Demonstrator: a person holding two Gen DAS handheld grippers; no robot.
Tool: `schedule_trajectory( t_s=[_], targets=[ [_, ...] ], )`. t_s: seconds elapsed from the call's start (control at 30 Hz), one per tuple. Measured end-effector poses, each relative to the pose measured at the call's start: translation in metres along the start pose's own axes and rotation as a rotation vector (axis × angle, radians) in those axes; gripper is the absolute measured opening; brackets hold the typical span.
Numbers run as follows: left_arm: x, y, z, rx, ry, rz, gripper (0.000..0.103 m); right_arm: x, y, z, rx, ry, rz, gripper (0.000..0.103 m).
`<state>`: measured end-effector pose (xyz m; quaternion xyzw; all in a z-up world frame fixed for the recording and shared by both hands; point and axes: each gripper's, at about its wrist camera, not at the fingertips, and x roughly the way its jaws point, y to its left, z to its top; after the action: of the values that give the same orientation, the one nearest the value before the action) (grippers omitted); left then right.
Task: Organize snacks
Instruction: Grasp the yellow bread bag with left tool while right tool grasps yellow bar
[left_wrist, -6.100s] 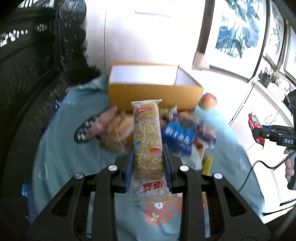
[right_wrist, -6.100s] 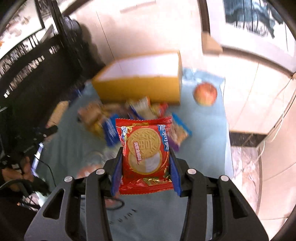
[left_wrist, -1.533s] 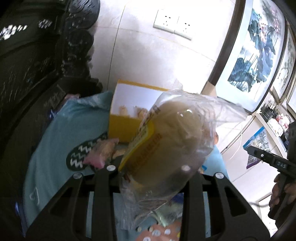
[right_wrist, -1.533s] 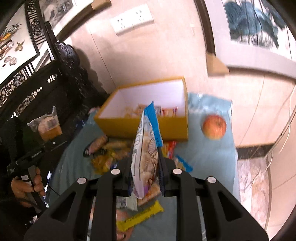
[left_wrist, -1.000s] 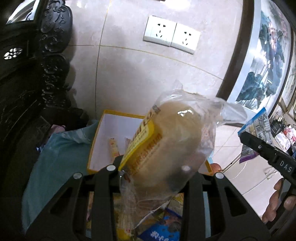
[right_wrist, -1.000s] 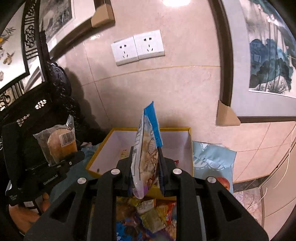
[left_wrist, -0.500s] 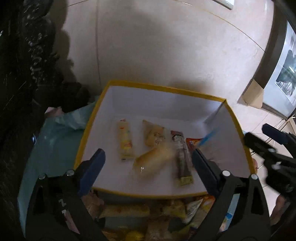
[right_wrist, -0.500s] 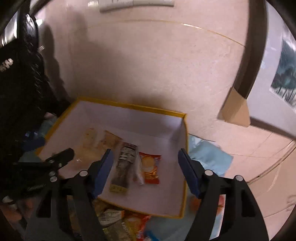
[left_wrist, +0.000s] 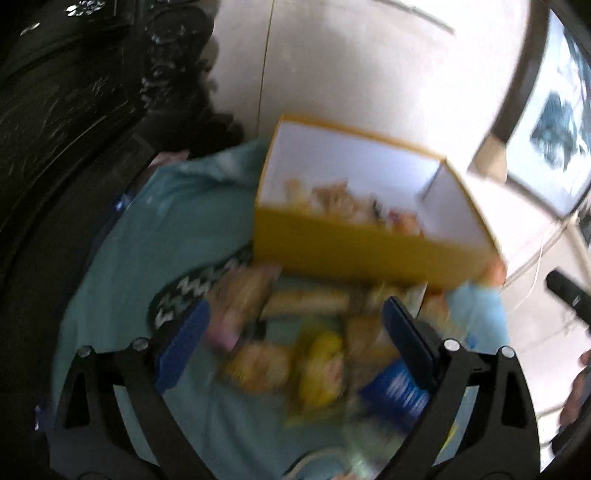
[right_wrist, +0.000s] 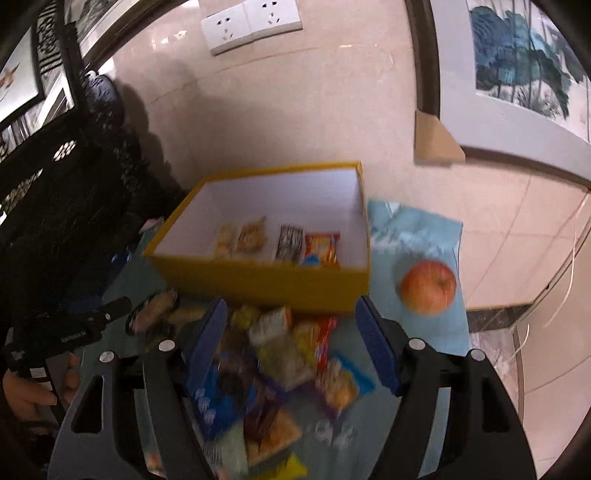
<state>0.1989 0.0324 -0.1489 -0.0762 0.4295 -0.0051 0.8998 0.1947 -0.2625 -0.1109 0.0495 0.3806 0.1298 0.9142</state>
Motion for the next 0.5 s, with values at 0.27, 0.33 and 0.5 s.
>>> schedule_trajectory(
  t_s=[0.27, 0.33, 0.5],
  targets=[
    [0.011, 0.021, -0.075, 0.066, 0.108, 0.079, 0.096, 0.000, 0.012, -0.088, 0.058, 0.168, -0.024, 0.072],
    [0.018, 0.026, -0.083, 0.062, 0.124, 0.082, 0.096, 0.007, 0.013, -0.109, 0.080, 0.226, -0.041, 0.072],
    [0.032, 0.015, -0.081, 0.112, 0.097, 0.086, 0.096, 0.020, 0.020, -0.146, 0.072, 0.306, -0.081, 0.072]
  ],
)
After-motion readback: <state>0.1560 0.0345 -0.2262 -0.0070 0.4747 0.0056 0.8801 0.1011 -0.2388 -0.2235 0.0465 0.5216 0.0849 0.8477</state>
